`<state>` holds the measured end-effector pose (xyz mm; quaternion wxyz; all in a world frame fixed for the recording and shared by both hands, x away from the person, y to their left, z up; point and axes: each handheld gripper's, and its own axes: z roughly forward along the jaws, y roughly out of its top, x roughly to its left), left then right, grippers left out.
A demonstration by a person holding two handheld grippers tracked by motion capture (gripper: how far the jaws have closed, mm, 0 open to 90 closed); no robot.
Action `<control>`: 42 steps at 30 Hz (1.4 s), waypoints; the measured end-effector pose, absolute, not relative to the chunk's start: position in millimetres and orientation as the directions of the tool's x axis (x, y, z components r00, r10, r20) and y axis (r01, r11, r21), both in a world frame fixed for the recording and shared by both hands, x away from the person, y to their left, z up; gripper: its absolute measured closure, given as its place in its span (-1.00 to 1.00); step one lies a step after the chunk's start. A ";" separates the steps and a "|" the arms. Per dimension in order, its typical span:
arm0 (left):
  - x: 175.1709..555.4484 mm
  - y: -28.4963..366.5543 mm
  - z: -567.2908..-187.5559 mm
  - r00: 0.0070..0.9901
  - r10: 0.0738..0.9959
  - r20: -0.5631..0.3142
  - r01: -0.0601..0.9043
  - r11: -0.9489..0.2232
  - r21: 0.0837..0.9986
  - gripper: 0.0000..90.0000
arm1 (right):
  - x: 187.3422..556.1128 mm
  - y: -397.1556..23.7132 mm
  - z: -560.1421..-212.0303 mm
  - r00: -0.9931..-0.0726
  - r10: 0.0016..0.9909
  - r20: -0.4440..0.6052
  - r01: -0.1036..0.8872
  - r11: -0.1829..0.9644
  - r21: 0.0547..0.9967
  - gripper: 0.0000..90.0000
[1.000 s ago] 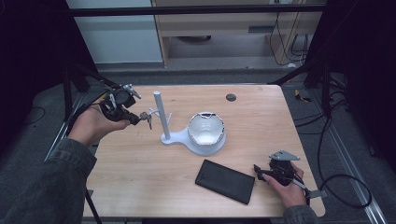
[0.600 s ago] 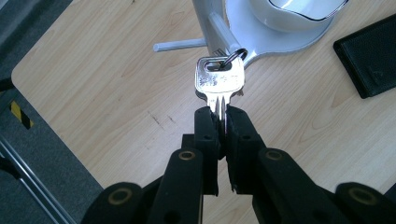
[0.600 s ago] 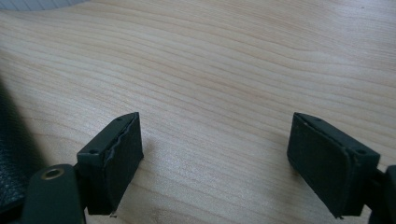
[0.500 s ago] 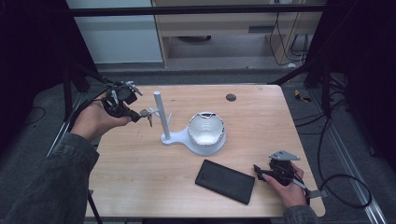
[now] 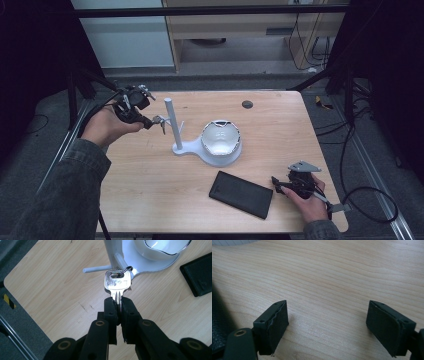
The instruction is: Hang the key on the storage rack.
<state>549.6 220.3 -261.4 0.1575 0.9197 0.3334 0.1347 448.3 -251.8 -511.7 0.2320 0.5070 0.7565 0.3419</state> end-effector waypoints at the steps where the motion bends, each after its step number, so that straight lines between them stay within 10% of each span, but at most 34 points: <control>1: 550.6 220.3 -262.2 0.740 0.657 0.142 0.573 -0.727 0.378 0.86 | 448.3 -251.9 -511.7 -0.379 0.926 -0.005 0.608 0.253 0.752 -0.60; 26: 512.9 244.6 -279.2 0.719 0.664 0.208 0.513 -0.708 0.486 0.54 | 449.0 -252.2 -511.8 -0.392 0.920 0.000 0.609 0.259 0.750 -0.67; 42: 463.6 219.4 -357.7 0.758 0.622 0.196 0.454 -0.719 0.527 -0.51 | 444.4 -250.3 -499.3 -0.374 0.927 -0.033 0.568 0.258 0.782 -0.74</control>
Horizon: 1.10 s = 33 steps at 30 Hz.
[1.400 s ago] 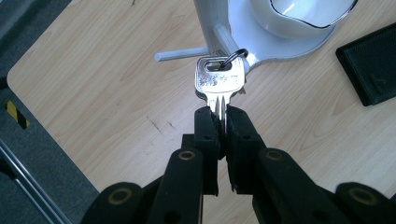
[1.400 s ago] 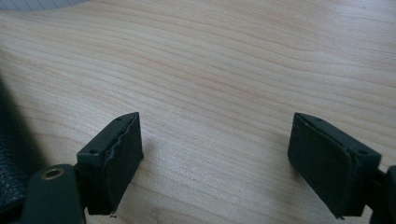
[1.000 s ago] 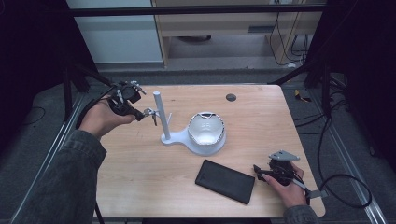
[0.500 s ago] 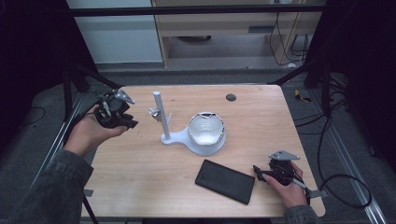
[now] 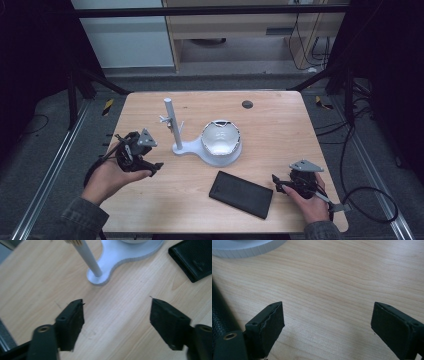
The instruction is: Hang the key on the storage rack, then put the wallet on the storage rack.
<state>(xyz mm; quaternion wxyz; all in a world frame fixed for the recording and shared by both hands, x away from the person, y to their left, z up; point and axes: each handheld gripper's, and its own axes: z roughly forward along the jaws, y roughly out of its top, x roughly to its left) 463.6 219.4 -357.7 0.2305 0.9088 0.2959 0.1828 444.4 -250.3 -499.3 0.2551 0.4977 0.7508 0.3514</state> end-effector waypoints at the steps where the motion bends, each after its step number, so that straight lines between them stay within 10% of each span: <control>1: 461.7 217.6 -361.9 0.762 0.621 0.185 0.453 -0.714 0.533 -0.64 | 443.7 -249.6 -499.1 -0.380 0.924 -0.035 0.564 0.261 0.784 -0.74; 19: 445.4 152.3 -440.4 0.858 0.507 0.082 0.382 -0.737 0.558 -0.36 | 442.0 -252.1 -496.8 -0.386 0.921 -0.047 0.552 0.272 0.789 -0.53; 28: 445.7 135.6 -455.6 0.883 0.468 0.030 0.377 -0.746 0.549 0.70 | 441.6 -255.3 -494.2 -0.391 0.918 -0.066 0.533 0.284 0.797 -0.23; 33: 445.6 128.2 -458.6 0.898 0.439 0.019 0.364 -0.767 0.529 0.86 | 441.1 -255.4 -494.3 -0.392 0.918 -0.060 0.541 0.283 0.792 -0.18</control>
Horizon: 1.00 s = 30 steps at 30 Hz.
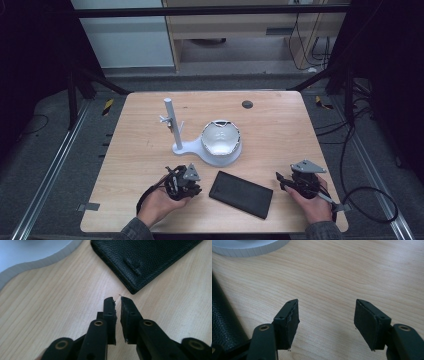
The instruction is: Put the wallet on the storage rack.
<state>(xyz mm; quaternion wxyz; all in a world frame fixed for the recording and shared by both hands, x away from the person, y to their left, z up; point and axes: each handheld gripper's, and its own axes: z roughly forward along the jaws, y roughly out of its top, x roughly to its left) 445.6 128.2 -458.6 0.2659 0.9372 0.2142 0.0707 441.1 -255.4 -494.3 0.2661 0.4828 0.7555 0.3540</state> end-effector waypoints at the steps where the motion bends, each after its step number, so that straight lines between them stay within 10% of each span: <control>1: 445.8 126.3 -459.5 0.901 0.433 0.017 0.361 -0.773 0.521 0.91 | 441.6 -255.6 -494.8 -0.392 0.918 -0.064 0.543 0.286 0.789 -0.16; 30: 449.6 101.6 -469.2 0.927 0.375 0.003 0.336 -0.835 0.435 0.99 | 442.3 -257.9 -494.7 -0.391 0.919 -0.056 0.547 0.281 0.789 -0.20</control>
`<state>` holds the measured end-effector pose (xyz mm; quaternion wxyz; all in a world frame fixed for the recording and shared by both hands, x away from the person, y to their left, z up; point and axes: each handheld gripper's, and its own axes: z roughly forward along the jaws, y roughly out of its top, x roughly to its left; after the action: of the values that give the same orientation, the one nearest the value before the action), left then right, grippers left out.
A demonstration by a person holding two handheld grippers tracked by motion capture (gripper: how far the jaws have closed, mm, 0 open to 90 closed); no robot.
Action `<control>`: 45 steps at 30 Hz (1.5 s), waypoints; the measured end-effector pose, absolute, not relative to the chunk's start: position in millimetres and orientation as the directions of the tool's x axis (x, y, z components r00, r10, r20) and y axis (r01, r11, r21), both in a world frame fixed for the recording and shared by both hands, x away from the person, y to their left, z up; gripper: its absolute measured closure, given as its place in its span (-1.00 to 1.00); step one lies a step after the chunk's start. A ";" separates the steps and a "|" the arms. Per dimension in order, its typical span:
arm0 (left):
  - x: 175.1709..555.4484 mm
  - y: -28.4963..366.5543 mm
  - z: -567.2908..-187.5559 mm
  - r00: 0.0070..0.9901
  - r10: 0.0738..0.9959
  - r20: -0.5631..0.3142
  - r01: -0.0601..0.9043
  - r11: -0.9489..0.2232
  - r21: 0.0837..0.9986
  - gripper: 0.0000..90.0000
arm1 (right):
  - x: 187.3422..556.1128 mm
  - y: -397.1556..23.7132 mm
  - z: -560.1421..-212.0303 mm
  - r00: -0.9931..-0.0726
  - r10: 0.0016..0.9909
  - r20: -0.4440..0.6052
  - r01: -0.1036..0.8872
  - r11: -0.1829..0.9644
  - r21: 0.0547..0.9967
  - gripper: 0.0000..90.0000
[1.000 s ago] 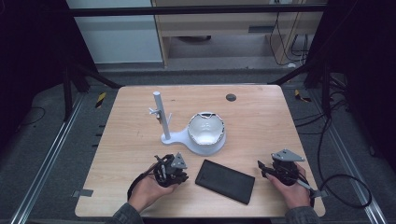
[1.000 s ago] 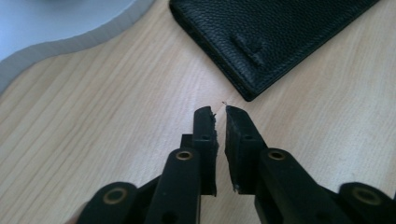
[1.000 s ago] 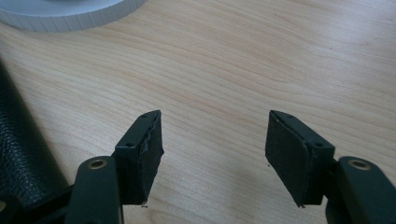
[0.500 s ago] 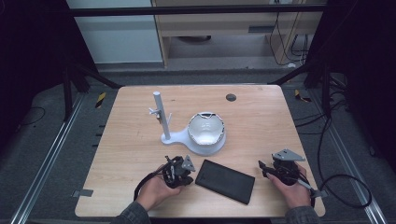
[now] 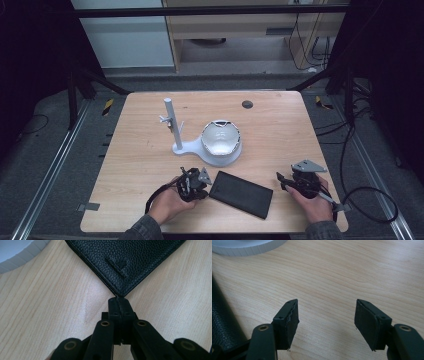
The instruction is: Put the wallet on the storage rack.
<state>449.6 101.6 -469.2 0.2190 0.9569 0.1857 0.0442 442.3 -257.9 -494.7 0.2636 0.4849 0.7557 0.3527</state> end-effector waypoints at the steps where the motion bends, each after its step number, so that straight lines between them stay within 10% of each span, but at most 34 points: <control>1: 449.6 101.5 -469.8 0.928 0.372 -0.002 0.336 -0.837 0.433 0.99 | 442.2 -257.8 -494.7 -0.391 0.919 -0.056 0.547 0.281 0.788 -0.20; 28: 450.0 104.1 -476.0 0.910 0.411 -0.057 0.347 -0.679 0.647 0.93 | 425.2 -228.9 -477.7 -0.523 0.851 0.043 0.472 0.248 0.846 -0.32; 45: 464.7 99.0 -462.9 0.913 0.399 -0.088 0.350 -0.655 0.670 0.87 | 399.9 -168.9 -445.9 -0.674 0.738 -0.027 0.481 0.467 0.742 -0.64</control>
<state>464.7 99.0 -462.9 0.3608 0.9090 0.2059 0.0336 399.9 -168.9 -445.9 0.1753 0.3634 0.8382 0.3669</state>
